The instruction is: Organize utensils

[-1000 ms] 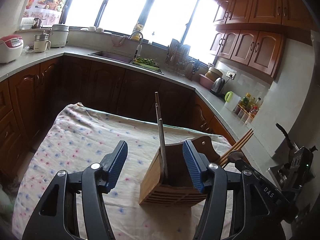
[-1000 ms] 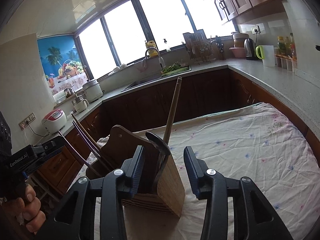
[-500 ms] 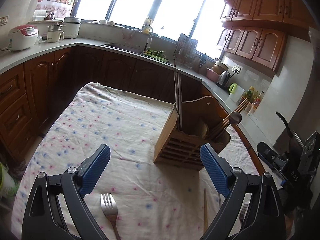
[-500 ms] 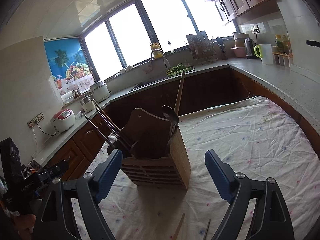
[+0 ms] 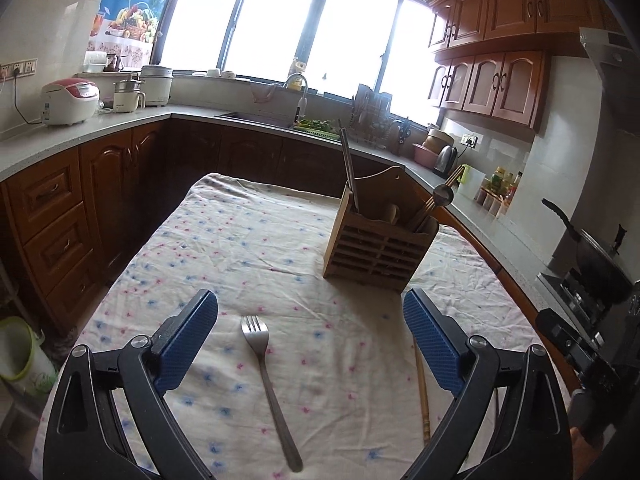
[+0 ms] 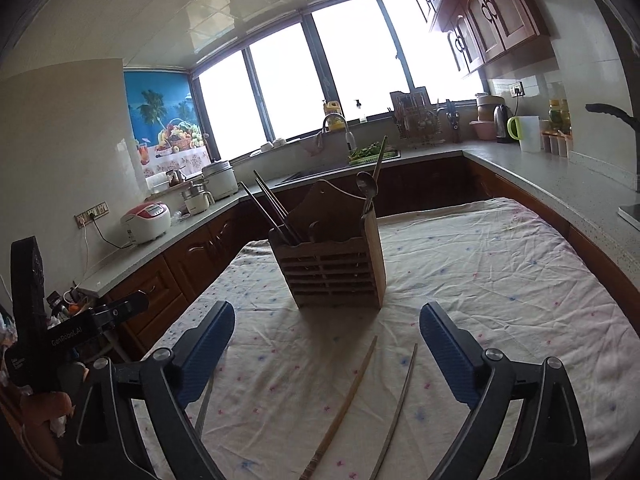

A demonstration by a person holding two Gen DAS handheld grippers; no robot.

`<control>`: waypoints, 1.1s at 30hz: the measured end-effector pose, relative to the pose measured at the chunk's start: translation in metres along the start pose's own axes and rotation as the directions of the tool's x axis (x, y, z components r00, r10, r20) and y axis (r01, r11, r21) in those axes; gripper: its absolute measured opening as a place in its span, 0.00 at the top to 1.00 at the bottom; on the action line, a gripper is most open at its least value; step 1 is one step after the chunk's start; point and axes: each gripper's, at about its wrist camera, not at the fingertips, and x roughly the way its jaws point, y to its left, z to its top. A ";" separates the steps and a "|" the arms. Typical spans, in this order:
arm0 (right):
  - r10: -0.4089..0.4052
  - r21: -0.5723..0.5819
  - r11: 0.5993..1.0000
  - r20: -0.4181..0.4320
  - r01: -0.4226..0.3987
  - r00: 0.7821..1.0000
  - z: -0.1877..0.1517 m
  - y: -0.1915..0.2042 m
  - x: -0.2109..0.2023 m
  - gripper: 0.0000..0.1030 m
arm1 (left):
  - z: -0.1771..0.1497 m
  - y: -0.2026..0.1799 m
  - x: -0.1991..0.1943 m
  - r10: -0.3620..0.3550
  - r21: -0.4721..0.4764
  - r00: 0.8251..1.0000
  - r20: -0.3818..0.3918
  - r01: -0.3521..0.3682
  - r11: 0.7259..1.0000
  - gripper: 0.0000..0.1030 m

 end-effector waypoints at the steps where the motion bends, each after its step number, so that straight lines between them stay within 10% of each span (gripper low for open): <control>1: -0.002 -0.006 1.000 0.000 0.002 1.000 -0.004 0.001 -0.005 0.07 | -0.004 0.000 -0.005 0.001 0.003 1.000 0.008 -0.001 1.000 0.07; 12: -0.046 -0.112 0.992 0.106 0.058 0.993 -0.015 0.022 -0.063 0.00 | -0.031 -0.019 -0.058 0.069 0.110 0.984 0.166 -0.088 0.990 0.00; 33: -0.128 -0.105 0.984 0.146 0.144 0.981 -0.079 0.010 -0.072 0.00 | -0.082 -0.027 -0.059 0.151 0.166 0.973 0.173 -0.179 0.970 0.00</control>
